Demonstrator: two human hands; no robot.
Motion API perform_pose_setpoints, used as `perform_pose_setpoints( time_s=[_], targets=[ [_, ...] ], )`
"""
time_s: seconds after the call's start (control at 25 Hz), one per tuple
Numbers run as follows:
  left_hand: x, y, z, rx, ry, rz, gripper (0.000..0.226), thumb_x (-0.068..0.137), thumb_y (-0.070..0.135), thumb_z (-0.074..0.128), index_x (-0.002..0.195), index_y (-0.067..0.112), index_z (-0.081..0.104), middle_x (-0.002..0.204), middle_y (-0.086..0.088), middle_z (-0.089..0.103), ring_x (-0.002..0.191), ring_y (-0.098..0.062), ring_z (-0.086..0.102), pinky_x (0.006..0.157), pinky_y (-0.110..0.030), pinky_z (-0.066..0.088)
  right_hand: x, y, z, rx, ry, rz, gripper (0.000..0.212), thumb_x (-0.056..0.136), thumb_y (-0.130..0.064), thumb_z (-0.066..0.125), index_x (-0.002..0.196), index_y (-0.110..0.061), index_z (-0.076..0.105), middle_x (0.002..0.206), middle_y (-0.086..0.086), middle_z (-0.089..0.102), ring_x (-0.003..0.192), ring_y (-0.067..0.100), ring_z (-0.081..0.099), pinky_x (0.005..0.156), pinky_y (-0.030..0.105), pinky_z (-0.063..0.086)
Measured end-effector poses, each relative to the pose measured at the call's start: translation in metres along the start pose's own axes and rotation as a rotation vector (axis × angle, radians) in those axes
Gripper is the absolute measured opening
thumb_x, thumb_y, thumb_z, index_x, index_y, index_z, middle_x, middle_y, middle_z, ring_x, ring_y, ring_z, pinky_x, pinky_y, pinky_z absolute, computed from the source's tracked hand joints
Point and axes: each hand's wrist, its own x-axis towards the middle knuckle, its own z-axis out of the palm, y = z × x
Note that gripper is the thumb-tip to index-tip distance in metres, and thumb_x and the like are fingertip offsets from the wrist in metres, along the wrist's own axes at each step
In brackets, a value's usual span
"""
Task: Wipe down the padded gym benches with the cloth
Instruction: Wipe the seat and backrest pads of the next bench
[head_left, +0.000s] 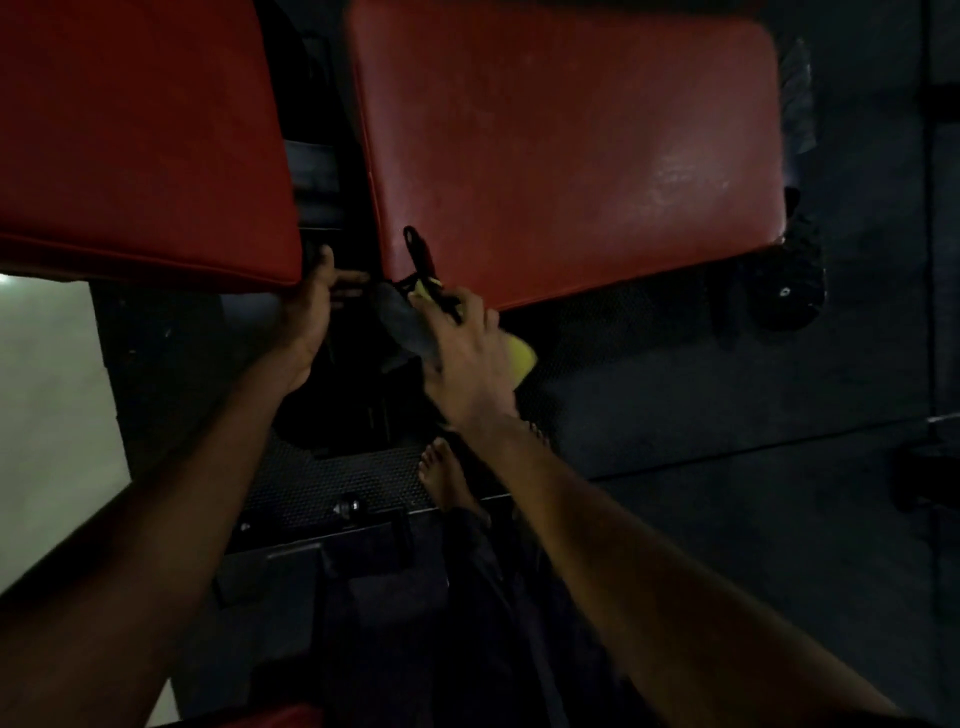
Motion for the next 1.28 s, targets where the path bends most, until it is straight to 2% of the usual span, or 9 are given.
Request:
perform_pose_setpoints(
  time_s=[0.12,0.24,0.36,0.44,0.56,0.76,1.0,1.2,1.28],
  targets=[
    [0.001,-0.003,0.004,0.001,-0.06,-0.018,0.048,0.107,0.051,0.026,0.115,0.025,0.065,0.111,0.003,0.066,0.093,-0.007,0.059,0.086,-0.03,0.039,0.019,0.052,-0.04,-0.092,0.034,-0.06,0.072,0.079,-0.013,0.069,0.148,-0.024,0.048,0.14,0.014,0.044,0.113,0.038,0.049,0.086,0.051,0.052],
    [0.006,-0.012,0.02,0.096,0.033,0.039,0.027,0.103,0.047,0.047,0.113,0.029,0.065,0.114,0.0,0.068,0.112,-0.025,0.063,0.089,-0.031,0.045,0.044,0.077,-0.065,-0.069,0.06,0.043,0.062,0.085,-0.022,0.066,0.145,-0.019,0.049,0.132,0.015,0.04,0.116,0.036,0.046,0.082,0.047,0.054],
    [0.001,-0.008,0.04,0.276,0.079,0.211,0.069,0.096,0.039,0.064,0.155,0.019,0.033,0.153,-0.008,0.045,0.138,-0.023,0.044,0.112,-0.037,0.038,0.082,0.086,-0.08,-0.044,0.18,0.212,0.048,0.088,-0.026,0.061,0.133,-0.012,0.053,0.132,0.016,0.037,0.116,0.037,0.044,0.085,0.049,0.052],
    [0.0,-0.002,0.05,0.402,0.078,0.343,0.087,0.093,0.037,0.069,0.159,0.013,0.018,0.164,-0.01,0.025,0.149,-0.022,0.026,0.121,-0.036,0.025,0.111,0.094,-0.093,-0.028,0.255,0.34,0.047,0.088,-0.027,0.059,0.131,-0.009,0.053,0.135,0.017,0.038,0.119,0.04,0.045,0.093,0.053,0.05],
    [0.006,0.002,0.057,0.521,0.141,0.404,0.098,0.09,0.038,0.072,0.16,0.009,0.01,0.168,-0.01,0.009,0.154,-0.022,0.013,0.124,-0.034,0.015,0.136,0.091,-0.102,0.101,0.304,0.468,0.079,0.088,-0.043,0.067,0.153,-0.012,0.033,0.151,0.019,0.032,0.133,0.042,0.041,0.109,0.055,0.041],
    [0.015,0.011,0.07,0.512,0.144,0.391,0.108,0.088,0.04,0.074,0.159,0.007,0.0,0.167,-0.014,-0.003,0.155,-0.027,0.004,0.125,-0.045,0.014,0.089,0.088,-0.081,-0.137,0.067,-0.032,0.077,0.095,-0.063,0.05,0.16,-0.035,0.019,0.169,0.015,0.001,0.151,0.047,0.013,0.116,0.063,0.024],
    [0.016,0.015,0.073,0.505,0.165,0.322,0.109,0.086,0.038,0.076,0.16,0.013,-0.001,0.168,-0.007,-0.004,0.155,-0.023,0.007,0.124,-0.039,0.017,0.149,0.096,-0.085,-0.008,0.219,0.081,0.056,0.098,-0.038,0.053,0.151,-0.028,0.041,0.164,0.012,0.024,0.147,0.039,0.028,0.115,0.056,0.036],
    [0.015,0.024,0.075,0.556,0.206,0.315,0.111,0.083,0.035,0.079,0.159,0.005,0.004,0.167,-0.014,0.001,0.154,-0.027,0.009,0.125,-0.041,0.013,0.182,0.071,-0.081,-0.135,-0.023,-0.433,0.056,0.09,-0.028,0.057,0.147,-0.025,0.051,0.157,0.015,0.039,0.139,0.039,0.042,0.111,0.05,0.042],
    [0.015,0.025,0.075,0.557,0.195,0.335,0.111,0.085,0.035,0.077,0.16,0.007,0.0,0.168,-0.012,-0.003,0.154,-0.025,0.004,0.126,-0.043,0.01,0.2,0.086,-0.094,-0.187,-0.022,-0.449,0.059,0.088,-0.029,0.056,0.147,-0.029,0.05,0.159,0.01,0.038,0.14,0.037,0.042,0.107,0.048,0.045]
  ],
)
